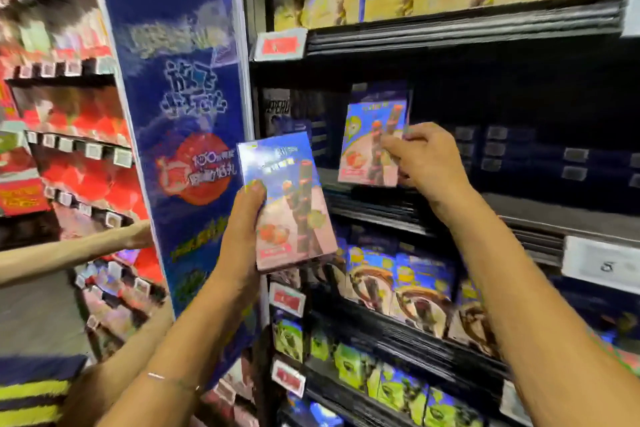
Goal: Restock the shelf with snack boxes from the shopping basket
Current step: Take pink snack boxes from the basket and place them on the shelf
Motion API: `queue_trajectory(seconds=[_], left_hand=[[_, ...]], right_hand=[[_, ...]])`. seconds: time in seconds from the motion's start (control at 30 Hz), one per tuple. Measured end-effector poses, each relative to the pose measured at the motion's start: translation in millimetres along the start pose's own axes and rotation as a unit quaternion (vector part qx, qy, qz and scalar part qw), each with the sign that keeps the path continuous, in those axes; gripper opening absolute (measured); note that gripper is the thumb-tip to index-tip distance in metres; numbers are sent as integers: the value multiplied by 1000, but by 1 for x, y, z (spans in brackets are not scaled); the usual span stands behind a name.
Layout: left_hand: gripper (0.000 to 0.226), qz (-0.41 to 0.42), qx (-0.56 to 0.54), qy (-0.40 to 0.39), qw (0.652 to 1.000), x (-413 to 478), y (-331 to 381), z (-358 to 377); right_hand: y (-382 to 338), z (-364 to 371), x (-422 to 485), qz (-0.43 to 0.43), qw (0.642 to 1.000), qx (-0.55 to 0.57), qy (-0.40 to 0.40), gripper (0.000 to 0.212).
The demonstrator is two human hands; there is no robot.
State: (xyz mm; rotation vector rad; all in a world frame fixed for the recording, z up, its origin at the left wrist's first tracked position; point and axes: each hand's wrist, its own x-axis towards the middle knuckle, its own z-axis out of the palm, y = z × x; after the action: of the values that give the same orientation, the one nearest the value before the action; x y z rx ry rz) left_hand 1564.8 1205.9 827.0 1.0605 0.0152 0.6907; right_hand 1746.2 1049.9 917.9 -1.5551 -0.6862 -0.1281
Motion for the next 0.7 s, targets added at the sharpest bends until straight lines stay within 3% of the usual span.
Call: queue_trajectory(seconds=[0.07,0.13,0.23,0.3,0.4,0.53,0.6,0.7], left_hand=[[73,6,-28,-65,997,23,5,-5],[90,69,-39,-53,995,38,19,-11],[75,69,-18,-36,997,59,15,-6],[62,-9,-125,-93,988,72,12,-4],[40,75,-72,-52,993,78,16,0],[21,115,-34,-35,992,80,20,4],[31,130,-9,-33,991,81,19,3],[63,135,13,-25,990,81,18,6]], right_hand=[[7,22,26,0,995,-94,28,25],[13,40,47,5,981,-191,20,24],[17,62,71,30,951,-308,-26,24],[17,75,81,19,932,-358,-56,25],[14,90,92,20,908,-407,-93,34],[9,100,109,29,889,-447,-94,42],[9,102,111,27,878,-464,-112,42],[12,104,116,17,889,-452,-71,41]])
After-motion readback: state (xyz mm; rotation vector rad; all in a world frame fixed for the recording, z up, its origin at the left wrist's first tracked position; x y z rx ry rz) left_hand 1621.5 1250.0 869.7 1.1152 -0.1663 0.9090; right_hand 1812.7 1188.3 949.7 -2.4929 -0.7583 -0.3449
